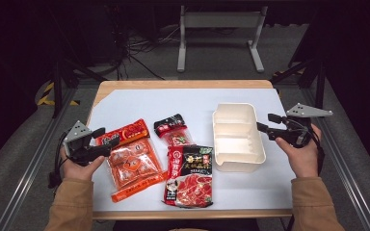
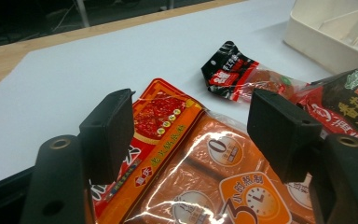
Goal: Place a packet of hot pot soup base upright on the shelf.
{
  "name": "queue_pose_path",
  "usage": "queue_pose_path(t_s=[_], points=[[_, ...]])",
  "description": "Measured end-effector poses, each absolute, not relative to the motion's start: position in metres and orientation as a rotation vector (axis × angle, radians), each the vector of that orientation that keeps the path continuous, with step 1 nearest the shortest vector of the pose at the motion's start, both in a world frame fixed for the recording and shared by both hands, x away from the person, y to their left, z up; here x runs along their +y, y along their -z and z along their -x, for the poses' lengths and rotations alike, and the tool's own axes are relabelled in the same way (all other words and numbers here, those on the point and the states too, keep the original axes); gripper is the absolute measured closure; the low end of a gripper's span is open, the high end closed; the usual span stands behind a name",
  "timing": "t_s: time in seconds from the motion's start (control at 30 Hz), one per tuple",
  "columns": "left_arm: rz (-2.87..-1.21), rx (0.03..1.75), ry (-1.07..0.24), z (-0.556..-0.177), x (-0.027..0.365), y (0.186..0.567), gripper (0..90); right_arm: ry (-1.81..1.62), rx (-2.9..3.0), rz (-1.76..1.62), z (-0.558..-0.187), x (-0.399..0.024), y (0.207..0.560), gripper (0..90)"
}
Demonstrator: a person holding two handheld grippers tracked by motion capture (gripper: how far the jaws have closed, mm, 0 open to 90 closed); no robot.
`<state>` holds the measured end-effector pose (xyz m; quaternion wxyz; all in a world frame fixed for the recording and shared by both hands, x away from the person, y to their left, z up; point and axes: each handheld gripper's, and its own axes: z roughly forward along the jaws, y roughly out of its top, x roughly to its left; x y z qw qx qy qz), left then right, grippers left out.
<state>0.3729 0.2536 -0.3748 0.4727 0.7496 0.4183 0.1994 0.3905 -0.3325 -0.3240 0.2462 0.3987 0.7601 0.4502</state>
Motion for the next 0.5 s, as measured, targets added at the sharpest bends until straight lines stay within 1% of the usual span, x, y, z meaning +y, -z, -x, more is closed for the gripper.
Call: queue_pose_path(t_s=[0.1,0.4,0.5], points=[[-1.828,1.028,-0.454,-0.373,0.253,0.374,32.0,-1.234,2.071,-1.085,-0.391,-0.333,0.323,41.9],[-1.833,0.990,-0.456,-0.369,0.247,0.368,29.7,-1.246,2.092,-1.049,-0.391,-0.323,0.323,41.8],[-1.840,0.971,-0.437,-0.368,0.239,0.366,29.1,-1.253,2.088,-1.042,-0.390,-0.322,0.321,41.5]])
